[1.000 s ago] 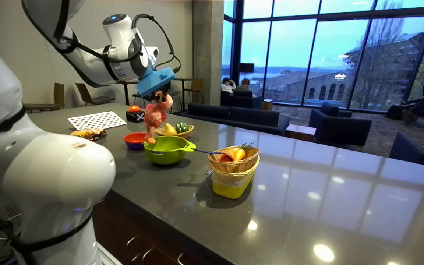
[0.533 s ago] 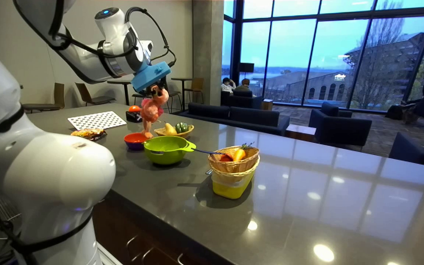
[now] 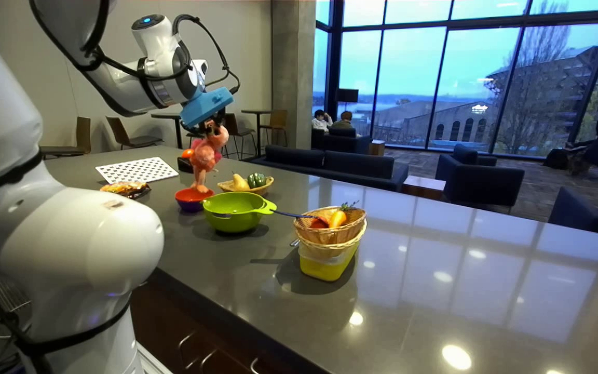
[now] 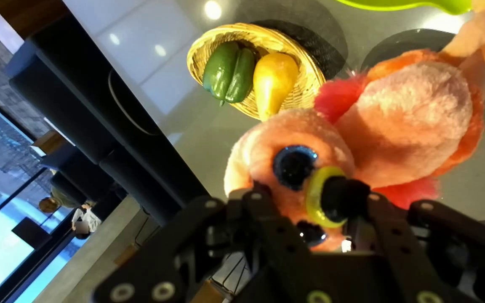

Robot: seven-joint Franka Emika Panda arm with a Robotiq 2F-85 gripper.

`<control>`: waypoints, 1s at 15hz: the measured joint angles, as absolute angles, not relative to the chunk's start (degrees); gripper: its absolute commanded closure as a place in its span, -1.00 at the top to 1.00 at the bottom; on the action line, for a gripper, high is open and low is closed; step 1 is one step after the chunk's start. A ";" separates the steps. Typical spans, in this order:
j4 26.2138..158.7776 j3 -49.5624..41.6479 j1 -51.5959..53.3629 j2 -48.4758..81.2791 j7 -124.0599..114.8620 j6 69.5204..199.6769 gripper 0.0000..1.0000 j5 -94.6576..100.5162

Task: Move the stuffed animal to the purple and red bowl

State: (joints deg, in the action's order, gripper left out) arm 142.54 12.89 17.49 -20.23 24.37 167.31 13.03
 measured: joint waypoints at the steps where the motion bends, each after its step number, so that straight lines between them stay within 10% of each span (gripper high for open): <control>1: 141.36 13.04 17.53 -18.82 24.41 167.31 -0.73 13.14; 15: 126.61 13.26 19.09 0.30 30.04 167.22 -0.73 12.32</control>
State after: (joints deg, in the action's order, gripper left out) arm 126.61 13.26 19.09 0.30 30.04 167.22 12.32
